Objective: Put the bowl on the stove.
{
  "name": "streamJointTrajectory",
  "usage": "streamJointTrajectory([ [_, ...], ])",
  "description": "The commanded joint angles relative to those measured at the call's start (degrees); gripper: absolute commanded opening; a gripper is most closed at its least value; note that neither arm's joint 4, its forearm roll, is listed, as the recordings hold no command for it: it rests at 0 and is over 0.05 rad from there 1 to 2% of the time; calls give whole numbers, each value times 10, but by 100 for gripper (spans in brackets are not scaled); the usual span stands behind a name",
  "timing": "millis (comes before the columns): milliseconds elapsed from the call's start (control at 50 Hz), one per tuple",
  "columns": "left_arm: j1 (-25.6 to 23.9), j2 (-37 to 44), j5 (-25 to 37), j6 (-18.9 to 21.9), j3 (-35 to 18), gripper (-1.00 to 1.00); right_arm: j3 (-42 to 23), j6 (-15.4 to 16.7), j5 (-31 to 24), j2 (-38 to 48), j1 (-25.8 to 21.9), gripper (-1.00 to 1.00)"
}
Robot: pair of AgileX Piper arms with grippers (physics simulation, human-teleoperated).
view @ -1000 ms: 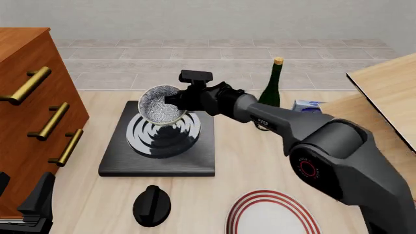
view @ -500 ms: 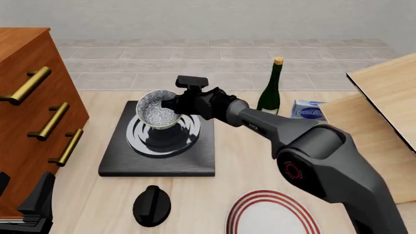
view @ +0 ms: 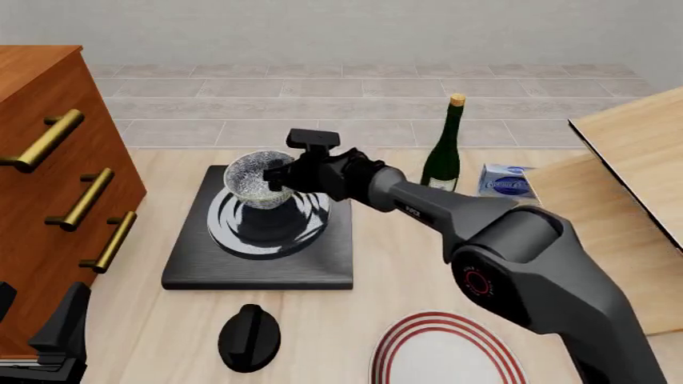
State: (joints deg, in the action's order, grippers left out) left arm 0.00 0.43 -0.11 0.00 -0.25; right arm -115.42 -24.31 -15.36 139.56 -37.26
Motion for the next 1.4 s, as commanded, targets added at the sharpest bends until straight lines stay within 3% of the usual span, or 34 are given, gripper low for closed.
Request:
streamJointTrajectory([
  [20, 0, 0, 0, 0, 0, 100, 7, 6, -1, 0, -3, 100],
  [500, 0, 0, 0, 0, 0, 100, 1, 22, -26, -44, 8, 100],
  [840, 0, 0, 0, 0, 0, 100, 36, 41, -16, -80, 26, 100],
  [1400, 0, 0, 0, 0, 0, 100, 335, 38, 121, -311, 0, 100],
])
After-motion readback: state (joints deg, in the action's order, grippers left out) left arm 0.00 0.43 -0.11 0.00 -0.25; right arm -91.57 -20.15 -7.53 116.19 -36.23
